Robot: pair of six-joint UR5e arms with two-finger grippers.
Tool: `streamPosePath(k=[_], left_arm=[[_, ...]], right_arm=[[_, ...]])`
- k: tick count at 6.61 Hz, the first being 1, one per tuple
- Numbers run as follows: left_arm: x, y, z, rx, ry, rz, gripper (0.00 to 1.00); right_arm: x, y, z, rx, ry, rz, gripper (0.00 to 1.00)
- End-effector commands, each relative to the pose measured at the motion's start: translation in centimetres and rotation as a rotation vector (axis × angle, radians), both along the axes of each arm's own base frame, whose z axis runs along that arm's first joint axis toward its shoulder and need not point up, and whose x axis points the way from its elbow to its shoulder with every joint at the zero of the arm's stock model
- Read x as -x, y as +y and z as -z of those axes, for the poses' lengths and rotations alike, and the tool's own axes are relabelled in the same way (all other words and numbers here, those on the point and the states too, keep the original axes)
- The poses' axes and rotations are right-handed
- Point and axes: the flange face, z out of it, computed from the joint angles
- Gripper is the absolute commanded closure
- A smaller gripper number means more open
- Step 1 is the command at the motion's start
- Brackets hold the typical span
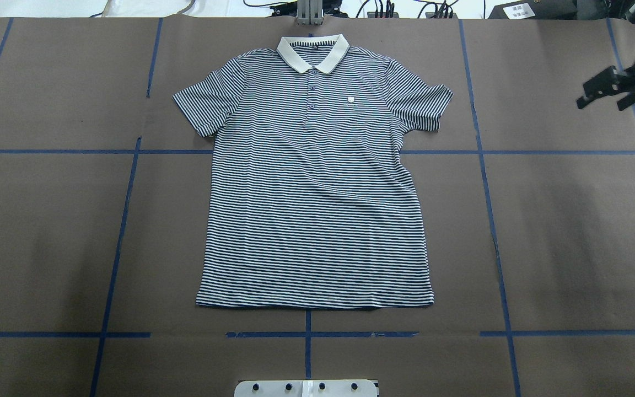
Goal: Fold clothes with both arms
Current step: 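Move the right gripper toward the shirt sleeve nearest it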
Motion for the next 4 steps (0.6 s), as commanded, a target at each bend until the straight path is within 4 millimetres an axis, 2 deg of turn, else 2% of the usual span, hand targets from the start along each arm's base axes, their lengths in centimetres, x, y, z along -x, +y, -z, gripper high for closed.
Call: streamPosePath(k=[1,2,3,4], left_arm=[[-0.1,0.2,0.3,-0.024,0.006,-0.002,0.0],[-0.2,0.1,0.5,-0.031,0.009,-0.005,0.0],[-0.2,0.2,0.5,-0.055,0.011,-0.005,0.0],[-0.2,0.7,0.1,-0.062,0.011,-0.006,0.0]], right_arm=[[9.3,-6.5,5.5,0.021,-0.077,-0.167,0.03],[15.0,-7.3,7.6,0.043,-0.091,-0.288,0.09],[21.0,-7.0,8.3,0.03,-0.035,-0.4,0.16],[22.3,-7.3,7.4,0.037,-0.007,-0.411,0.2]])
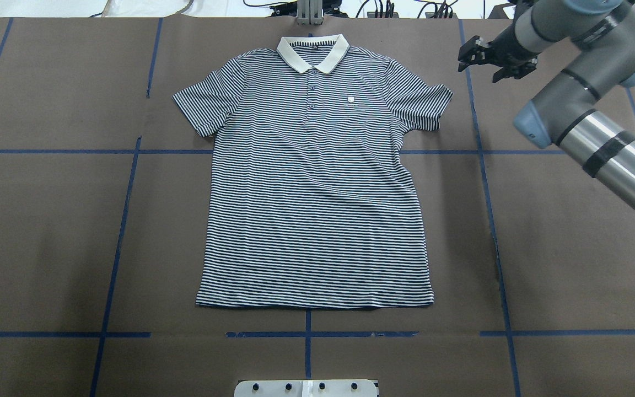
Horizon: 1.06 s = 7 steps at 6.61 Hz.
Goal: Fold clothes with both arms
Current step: 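Grasp the sleeve nearest the right gripper with the right gripper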
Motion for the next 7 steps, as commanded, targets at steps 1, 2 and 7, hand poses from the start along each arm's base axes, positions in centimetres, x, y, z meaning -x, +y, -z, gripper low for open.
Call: streamPosePath(k=[1,2,7], left_arm=[[0.0,0.4,-0.2,-0.019,0.002,-0.002,0.0],[0.0,0.4,-0.2,-0.022,0.002,-0.002,0.0],[-0.1,0.3,0.5,-0.052,0.006,-0.003,0.0]], right_arm=[[4.9,-1.3,-0.6,0.025,0.054,-0.061,0.23],[5.4,-1.4,-0.8,0.032,0.062,-0.059,0.27],[5.7,-1.1,-2.9,0.054,0.086,-0.049,0.54]])
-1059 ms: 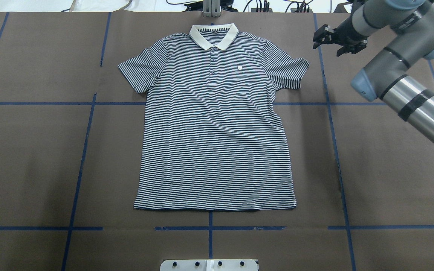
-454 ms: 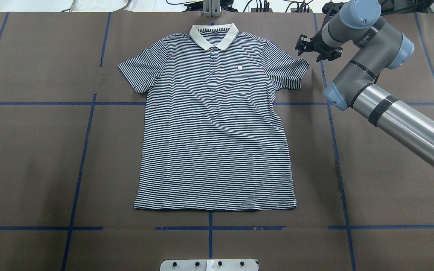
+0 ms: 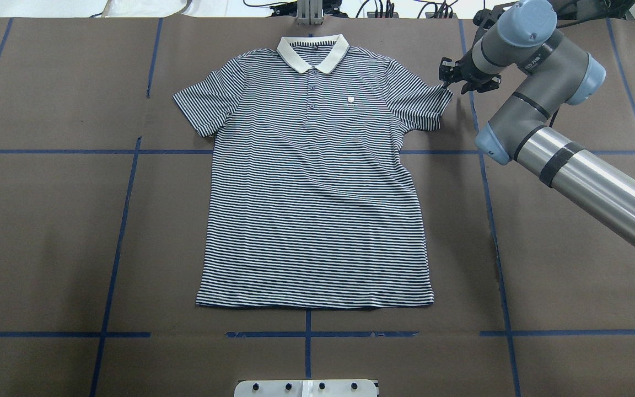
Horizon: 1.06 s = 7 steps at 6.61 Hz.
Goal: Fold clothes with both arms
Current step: 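Grasp the sleeve nearest the right gripper with the right gripper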
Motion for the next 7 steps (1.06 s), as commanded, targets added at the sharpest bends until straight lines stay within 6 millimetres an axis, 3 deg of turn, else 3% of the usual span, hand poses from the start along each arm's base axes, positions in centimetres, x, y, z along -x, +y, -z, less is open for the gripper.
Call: streamPosePath(k=[1,4,5,6,7], left_arm=[[0.0,0.0,0.1,-0.009,0.001,0.0,0.0],[0.0,0.0,-0.3,-0.003,-0.003,0.001,0.0],[0.0,0.0,-0.3,-0.003,-0.003,0.001,0.0],[0.0,0.0,-0.3,-0.004,-0.002,0.0,0.0],[0.0,0.0,-0.2,-0.005,-0.001,0.0,0.0]], right_arm=[[0.7,0.1,-0.6,0.008,0.011,0.011,0.56],[2.5,0.8,-0.4,-0.011,0.031,0.016,0.55],[2.5,0.8,-0.4,-0.012,0.031,0.016,0.84],[2.6,0.8,-0.4,-0.013,0.03,0.021,1.0],[2.5,0.8,0.1,-0.028,0.028,0.033,1.0]])
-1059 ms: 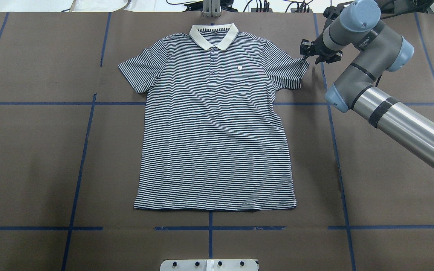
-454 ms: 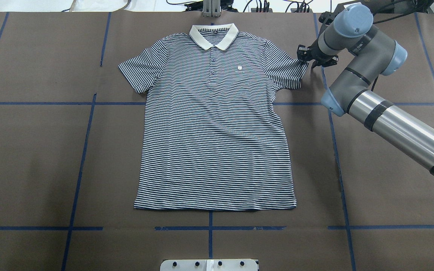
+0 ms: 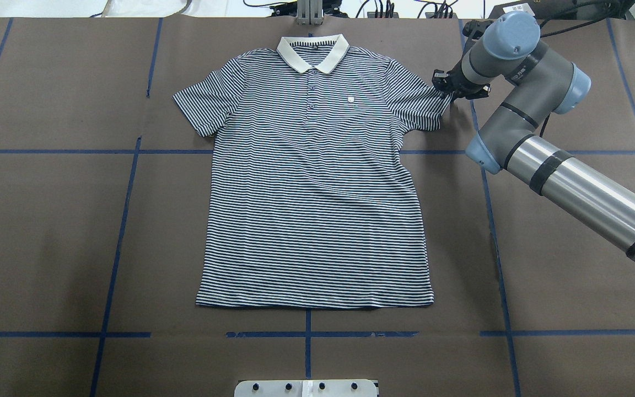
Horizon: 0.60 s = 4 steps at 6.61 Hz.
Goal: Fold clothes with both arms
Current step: 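Grasp the sleeve nearest the right gripper with the right gripper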
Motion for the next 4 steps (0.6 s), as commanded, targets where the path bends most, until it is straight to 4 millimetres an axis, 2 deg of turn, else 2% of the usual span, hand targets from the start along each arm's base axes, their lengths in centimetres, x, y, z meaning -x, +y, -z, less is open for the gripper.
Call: streamPosePath(k=[1,2,3,4], left_arm=[[0.0,0.1,0.0,-0.001,0.0,0.0,0.0],[0.0,0.1,0.1,-0.003,0.001,0.0,0.0],[0.0,0.0,0.3,-0.006,0.002,-0.001,0.0],[0.0,0.1,0.3,-0.027,0.006,-0.001,0.0]], right_arm=[[-0.1,0.0,0.6,-0.03,0.002,0.022,1.0],[-0.4,0.1,2.9,-0.066,-0.02,0.023,1.0],[-0.6,0.7,7.0,-0.127,-0.065,0.021,1.0],[2.0,2.7,9.3,-0.142,-0.092,0.047,1.0]])
